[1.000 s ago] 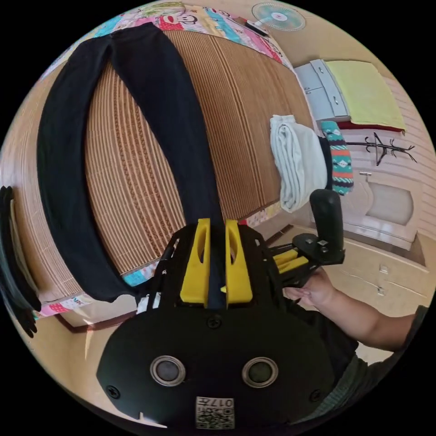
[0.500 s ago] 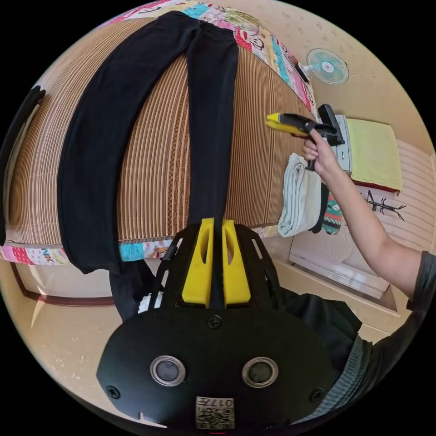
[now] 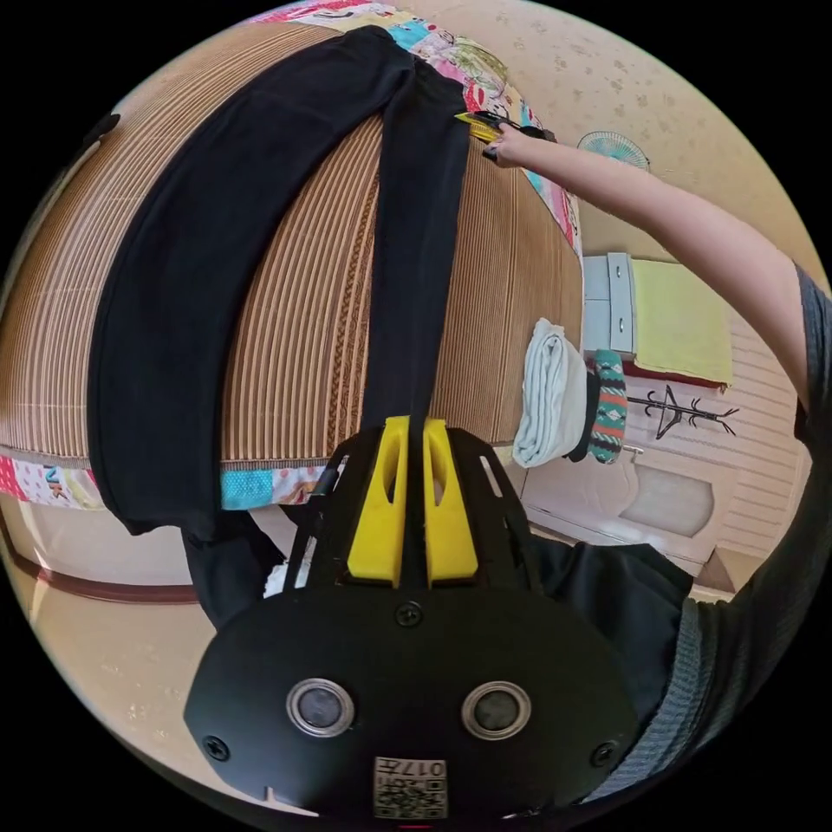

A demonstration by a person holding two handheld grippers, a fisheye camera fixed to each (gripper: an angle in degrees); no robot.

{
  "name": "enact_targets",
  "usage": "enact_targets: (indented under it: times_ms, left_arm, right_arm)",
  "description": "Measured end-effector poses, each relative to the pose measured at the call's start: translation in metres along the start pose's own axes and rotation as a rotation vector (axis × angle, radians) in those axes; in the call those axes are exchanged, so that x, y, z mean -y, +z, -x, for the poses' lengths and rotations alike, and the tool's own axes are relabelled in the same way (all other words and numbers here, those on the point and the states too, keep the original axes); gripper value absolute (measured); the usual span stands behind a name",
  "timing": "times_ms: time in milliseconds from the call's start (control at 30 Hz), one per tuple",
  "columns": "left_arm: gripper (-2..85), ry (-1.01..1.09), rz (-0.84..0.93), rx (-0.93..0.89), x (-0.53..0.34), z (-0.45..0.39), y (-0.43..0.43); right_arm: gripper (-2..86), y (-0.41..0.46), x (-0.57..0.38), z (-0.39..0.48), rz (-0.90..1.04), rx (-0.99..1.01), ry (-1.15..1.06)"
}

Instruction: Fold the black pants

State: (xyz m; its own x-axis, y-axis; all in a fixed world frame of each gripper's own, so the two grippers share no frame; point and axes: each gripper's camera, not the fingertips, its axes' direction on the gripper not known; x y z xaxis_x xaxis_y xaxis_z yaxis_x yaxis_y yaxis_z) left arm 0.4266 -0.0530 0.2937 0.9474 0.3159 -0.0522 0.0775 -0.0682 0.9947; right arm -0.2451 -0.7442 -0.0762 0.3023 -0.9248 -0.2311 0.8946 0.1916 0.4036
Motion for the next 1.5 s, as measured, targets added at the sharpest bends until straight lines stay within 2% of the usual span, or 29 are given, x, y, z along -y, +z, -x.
enact_targets:
  times_ms: [33,133,200,300,400,567,633,767,833,933,1000,1100,1167,1267,1333,1367,1400,1433,1467,1500]
  left_arm:
    - [2.2,-0.008,-0.004,-0.022,-0.003,0.007,-0.005]
    - [1.7,-0.032,-0.048,-0.090,-0.011,0.027,-0.029]
    - [1.6,-0.055,-0.078,-0.115,-0.017,0.039,-0.049]
    - [1.7,-0.108,-0.124,-0.145,-0.028,0.065,-0.080]
    - [1.9,-0.176,-0.150,-0.086,-0.034,0.096,-0.104]
    - [3.1,-0.224,-0.106,-0.008,-0.022,0.159,-0.125]
    - [3.5,-0.225,-0.063,-0.044,-0.016,0.176,-0.125]
    - [3.9,-0.204,0.014,-0.074,-0.003,0.192,-0.126]
    - [4.0,-0.160,0.061,-0.043,0.005,0.191,-0.128]
    - [4.2,-0.089,0.141,0.019,0.018,0.187,-0.133]
    - [4.2,-0.064,0.187,0.031,0.026,0.187,-0.137]
    - [4.0,0.000,0.254,-0.102,0.036,0.190,-0.141]
    - [3.9,-0.053,0.269,-0.366,0.036,0.213,-0.138]
    - [3.8,-0.098,0.231,-0.608,0.028,0.240,-0.137]
    - [3.7,-0.072,0.204,-0.757,0.024,0.248,-0.142]
    - [3.6,-0.059,0.188,-0.861,0.022,0.251,-0.144]
    - [3.6,-0.055,0.184,-0.900,0.022,0.252,-0.145]
    - [3.5,-0.046,0.196,-0.921,0.021,0.253,-0.144]
    - [3.5,-0.030,0.225,-0.845,0.022,0.252,-0.142]
    - [3.5,-0.022,0.240,-0.776,0.022,0.251,-0.141]
  right_arm:
    - [2.9,-0.003,0.000,0.035,-0.040,-0.126,-0.062]
    - [2.1,0.000,-0.007,0.138,-0.136,-0.303,-0.295]
    - [2.0,0.008,-0.011,0.197,-0.178,-0.349,-0.408]
    - [1.9,0.041,-0.001,0.273,-0.130,-0.322,-0.527]
    - [2.1,0.090,0.018,0.295,-0.039,-0.227,-0.492]
    - [2.6,0.111,0.008,0.253,0.004,0.131,-0.398]
    - [3.3,0.104,-0.041,0.213,0.009,0.268,-0.398]
    - [4.9,0.110,-0.145,0.150,0.168,0.246,-0.371]
    - [7.5,0.122,-0.219,0.111,0.328,0.301,-0.298]
    - [9.7,0.128,-0.304,0.080,0.404,0.424,-0.176]
    - [10.0,0.135,-0.343,0.071,0.437,0.439,-0.092]
    - [10.6,0.146,-0.388,0.070,0.441,0.592,0.020]
    - [11.0,0.153,-0.405,0.080,0.455,0.673,0.020]
    - [9.5,0.161,-0.420,0.087,0.469,0.868,0.039]
    - [6.7,0.150,-0.426,0.077,0.347,1.218,0.096]
    - [6.1,0.145,-0.429,0.076,0.305,1.279,0.097]
    - [4.7,0.137,-0.433,0.075,0.273,1.298,0.106]
    - [4.2,0.131,-0.437,0.075,0.286,1.206,0.112]
    - [3.9,0.129,-0.439,0.074,0.297,1.138,0.114]
    - [3.6,0.129,-0.443,0.072,0.331,0.978,0.118]
